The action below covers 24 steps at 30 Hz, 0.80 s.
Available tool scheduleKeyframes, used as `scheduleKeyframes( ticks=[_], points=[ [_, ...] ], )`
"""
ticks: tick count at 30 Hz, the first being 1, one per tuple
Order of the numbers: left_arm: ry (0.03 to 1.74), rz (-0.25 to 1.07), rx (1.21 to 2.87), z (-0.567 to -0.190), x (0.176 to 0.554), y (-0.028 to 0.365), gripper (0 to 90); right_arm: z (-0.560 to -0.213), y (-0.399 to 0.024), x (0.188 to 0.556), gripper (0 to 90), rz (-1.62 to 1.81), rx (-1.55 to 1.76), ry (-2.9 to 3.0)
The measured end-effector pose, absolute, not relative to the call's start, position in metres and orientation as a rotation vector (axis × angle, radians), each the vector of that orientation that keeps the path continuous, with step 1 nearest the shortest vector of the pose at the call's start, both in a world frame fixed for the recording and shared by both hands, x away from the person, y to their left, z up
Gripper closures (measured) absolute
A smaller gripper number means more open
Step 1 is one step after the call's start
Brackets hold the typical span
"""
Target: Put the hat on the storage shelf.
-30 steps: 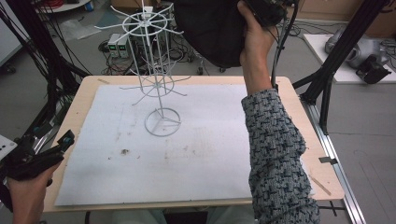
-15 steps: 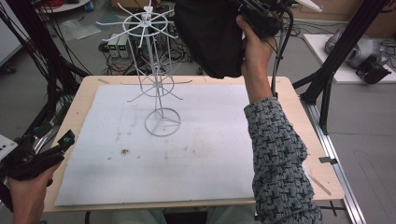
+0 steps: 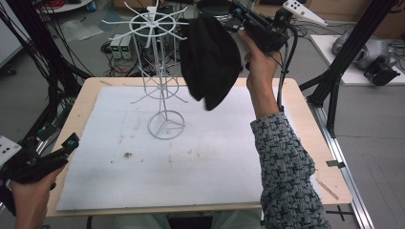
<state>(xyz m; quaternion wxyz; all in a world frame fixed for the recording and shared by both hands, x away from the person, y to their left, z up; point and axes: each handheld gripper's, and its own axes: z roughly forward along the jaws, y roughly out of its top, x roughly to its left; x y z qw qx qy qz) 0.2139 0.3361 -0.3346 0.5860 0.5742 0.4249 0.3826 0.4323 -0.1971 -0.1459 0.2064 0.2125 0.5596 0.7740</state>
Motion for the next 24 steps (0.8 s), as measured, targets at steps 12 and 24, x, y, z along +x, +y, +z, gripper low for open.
scheduleKeyframes(
  ticks=[12, 24],
  points=[
    [0.991, 0.891, 1.339, -0.335, 0.214, 0.336, 23.0, -0.167, -0.212, 0.424, 75.1, 2.089, 0.642, 1.557],
    [0.990, 0.874, 1.353, -0.339, 0.219, 0.330, 23.0, -0.183, -0.246, 0.406, 59.4, 1.894, 0.696, 1.543]
  ],
)
